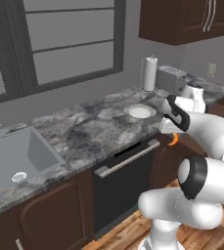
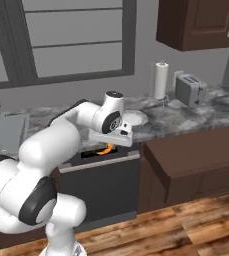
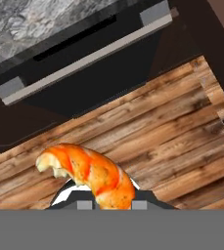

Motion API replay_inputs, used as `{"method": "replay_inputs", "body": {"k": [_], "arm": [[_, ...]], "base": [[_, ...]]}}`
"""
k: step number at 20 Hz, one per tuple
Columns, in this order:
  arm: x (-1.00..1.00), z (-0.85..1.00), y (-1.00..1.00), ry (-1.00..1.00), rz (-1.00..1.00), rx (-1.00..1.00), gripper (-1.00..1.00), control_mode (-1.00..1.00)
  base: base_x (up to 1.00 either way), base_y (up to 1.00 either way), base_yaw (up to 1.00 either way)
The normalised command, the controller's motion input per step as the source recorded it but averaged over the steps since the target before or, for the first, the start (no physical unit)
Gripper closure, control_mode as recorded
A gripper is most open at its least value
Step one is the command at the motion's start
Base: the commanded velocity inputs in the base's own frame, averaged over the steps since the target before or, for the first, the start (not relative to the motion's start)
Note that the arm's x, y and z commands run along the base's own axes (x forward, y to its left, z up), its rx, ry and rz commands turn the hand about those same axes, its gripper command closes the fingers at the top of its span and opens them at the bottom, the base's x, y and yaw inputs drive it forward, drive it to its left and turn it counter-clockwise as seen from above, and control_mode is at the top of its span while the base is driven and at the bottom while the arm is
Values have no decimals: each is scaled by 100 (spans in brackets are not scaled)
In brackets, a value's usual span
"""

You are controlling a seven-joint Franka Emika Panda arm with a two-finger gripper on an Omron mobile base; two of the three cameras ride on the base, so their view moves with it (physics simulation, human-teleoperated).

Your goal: Pick up the knife from the drawer and place it on the cutting board. Then place the meat from the plate to the cutting board.

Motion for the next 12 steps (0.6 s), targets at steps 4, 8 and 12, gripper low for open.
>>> {"method": "replay_inputs", "body": {"k": [4, 8, 12], "arm": [[0, 0, 0, 0, 0, 0, 100, 100], [0, 0, 0, 0, 0, 0, 100, 100], [0, 0, 0, 0, 0, 0, 100, 100]], "base": [[-76, 86, 22], [-63, 99, 27], [-55, 100, 28]]}}
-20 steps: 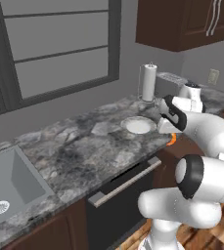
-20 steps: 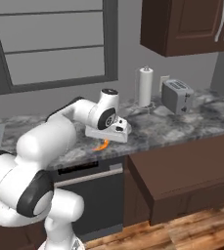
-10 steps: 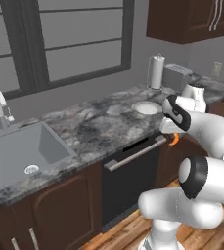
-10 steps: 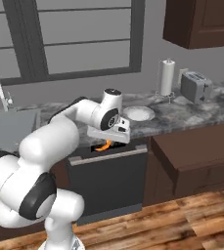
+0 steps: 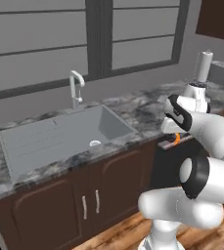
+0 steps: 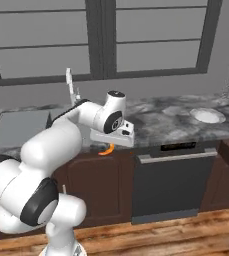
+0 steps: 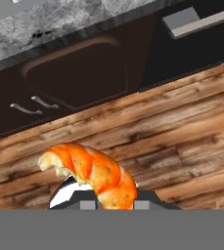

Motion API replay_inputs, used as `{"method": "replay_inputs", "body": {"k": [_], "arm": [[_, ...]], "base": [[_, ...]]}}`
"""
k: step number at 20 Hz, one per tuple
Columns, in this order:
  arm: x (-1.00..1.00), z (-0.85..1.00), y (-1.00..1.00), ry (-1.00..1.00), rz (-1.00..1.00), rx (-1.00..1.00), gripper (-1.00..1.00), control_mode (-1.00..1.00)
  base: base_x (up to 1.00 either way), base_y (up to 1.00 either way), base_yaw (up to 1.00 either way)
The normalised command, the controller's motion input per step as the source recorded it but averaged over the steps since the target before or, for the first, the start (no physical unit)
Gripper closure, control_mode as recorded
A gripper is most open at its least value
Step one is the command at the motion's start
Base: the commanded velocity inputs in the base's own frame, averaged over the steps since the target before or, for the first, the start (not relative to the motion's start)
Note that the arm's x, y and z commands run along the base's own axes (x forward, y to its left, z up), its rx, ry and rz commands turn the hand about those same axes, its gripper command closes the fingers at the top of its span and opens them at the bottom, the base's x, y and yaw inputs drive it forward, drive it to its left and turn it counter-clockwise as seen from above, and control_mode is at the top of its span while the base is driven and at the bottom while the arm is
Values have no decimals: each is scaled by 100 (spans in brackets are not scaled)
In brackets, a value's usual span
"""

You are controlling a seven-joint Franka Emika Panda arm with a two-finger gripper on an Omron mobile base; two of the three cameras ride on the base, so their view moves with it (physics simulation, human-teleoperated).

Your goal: Pick up the knife from the drawer and place it on the cutting board. Then place the meat from the plate to the cutting board.

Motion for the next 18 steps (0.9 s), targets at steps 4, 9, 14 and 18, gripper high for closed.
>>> {"method": "replay_inputs", "body": {"k": [4, 9, 14, 18], "arm": [[0, 0, 0, 0, 0, 0, 100, 100], [0, 0, 0, 0, 0, 0, 100, 100], [0, 0, 0, 0, 0, 0, 100, 100], [0, 0, 0, 0, 0, 0, 100, 100]], "base": [[-52, 100, 28], [-46, 100, 27], [-37, 100, 27], [-34, 100, 26]]}}
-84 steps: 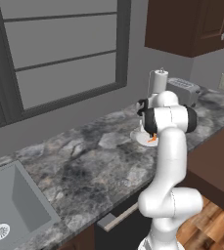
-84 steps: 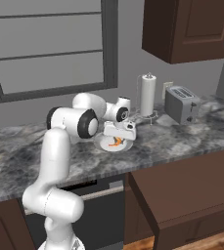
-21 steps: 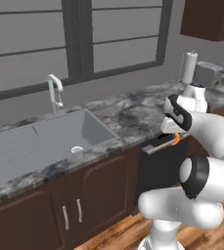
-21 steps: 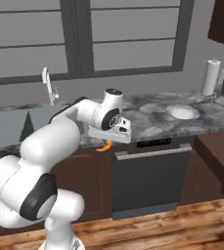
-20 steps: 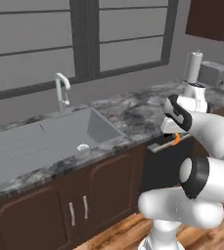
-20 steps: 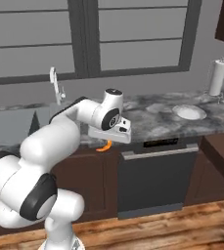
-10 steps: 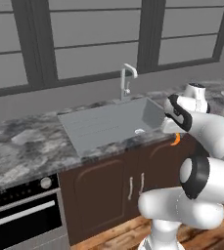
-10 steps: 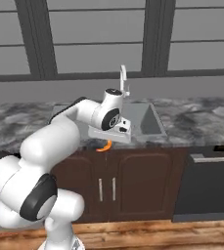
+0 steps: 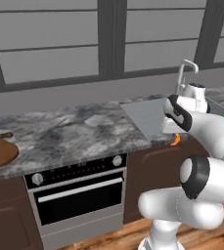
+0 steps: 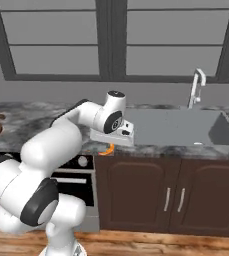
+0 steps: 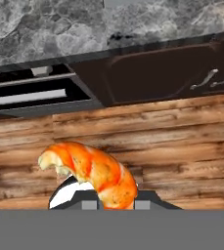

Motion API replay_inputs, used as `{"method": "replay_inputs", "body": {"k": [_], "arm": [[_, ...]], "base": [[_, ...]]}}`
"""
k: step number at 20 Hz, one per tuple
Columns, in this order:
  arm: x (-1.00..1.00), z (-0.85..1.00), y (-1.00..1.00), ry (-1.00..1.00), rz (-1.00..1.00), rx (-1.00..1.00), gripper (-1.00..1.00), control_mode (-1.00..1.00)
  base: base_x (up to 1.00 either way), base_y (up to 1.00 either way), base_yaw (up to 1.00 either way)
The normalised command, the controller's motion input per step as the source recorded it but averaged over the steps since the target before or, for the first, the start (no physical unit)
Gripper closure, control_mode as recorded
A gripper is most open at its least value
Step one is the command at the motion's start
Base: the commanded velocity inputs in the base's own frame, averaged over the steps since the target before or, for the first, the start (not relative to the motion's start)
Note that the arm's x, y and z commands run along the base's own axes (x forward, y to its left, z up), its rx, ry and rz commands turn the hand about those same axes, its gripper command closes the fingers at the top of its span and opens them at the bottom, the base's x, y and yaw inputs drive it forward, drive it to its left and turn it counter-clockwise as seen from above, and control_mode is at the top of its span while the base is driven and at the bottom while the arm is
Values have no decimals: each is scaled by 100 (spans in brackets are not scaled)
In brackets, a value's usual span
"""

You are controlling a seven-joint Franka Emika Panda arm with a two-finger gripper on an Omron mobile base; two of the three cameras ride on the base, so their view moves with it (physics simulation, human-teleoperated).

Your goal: Pick up the knife from the drawer and place it on the cutting board. Then place the meat from the plate to the cutting board.

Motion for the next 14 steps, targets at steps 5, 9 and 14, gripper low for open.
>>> {"method": "replay_inputs", "body": {"k": [5, 9, 14], "arm": [[0, 0, 0, 0, 0, 0, 100, 100], [0, 0, 0, 0, 0, 0, 100, 100], [0, 0, 0, 0, 0, 0, 100, 100]], "base": [[-29, 100, 26], [0, 100, 23], [21, 91, 21]]}}
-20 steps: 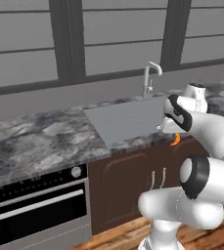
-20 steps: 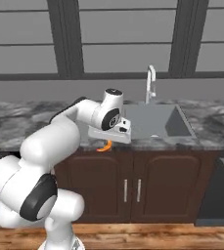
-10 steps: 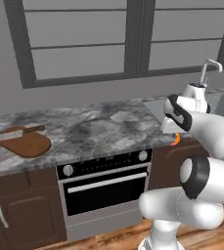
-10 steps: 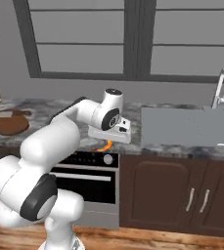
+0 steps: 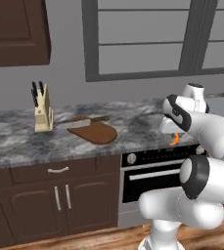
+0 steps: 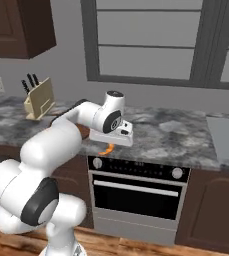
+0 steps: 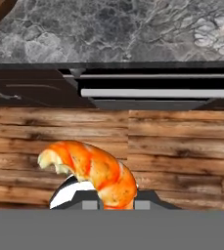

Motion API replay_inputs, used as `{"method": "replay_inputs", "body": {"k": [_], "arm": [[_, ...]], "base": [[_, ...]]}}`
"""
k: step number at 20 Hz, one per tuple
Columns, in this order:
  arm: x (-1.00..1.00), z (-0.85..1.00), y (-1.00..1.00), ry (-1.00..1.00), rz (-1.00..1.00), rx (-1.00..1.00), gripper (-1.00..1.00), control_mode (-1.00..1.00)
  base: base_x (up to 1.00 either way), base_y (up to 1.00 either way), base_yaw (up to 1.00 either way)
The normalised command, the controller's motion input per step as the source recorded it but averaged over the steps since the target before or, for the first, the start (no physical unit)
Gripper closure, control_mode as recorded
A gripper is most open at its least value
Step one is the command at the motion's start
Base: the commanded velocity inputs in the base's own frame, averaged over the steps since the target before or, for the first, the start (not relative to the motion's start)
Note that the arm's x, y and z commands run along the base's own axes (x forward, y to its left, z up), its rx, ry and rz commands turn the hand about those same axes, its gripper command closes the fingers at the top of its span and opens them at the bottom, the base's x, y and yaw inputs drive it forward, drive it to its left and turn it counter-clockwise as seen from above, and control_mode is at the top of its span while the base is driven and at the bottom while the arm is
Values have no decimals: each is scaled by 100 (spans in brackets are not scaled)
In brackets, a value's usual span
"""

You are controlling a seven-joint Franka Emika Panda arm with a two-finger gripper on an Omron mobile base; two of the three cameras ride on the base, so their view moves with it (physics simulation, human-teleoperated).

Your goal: Pick up the knife from the drawer and place it on the cutting board. Then place the meat from the plate to the cutting board.

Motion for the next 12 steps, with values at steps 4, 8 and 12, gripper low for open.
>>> {"method": "replay_inputs", "body": {"k": [4, 8, 12], "arm": [[0, 0, 0, 0, 0, 0, 100, 100], [0, 0, 0, 0, 0, 0, 100, 100], [0, 0, 0, 0, 0, 0, 100, 100]], "base": [[16, 88, 21], [40, 63, 16], [54, 24, 13]]}}
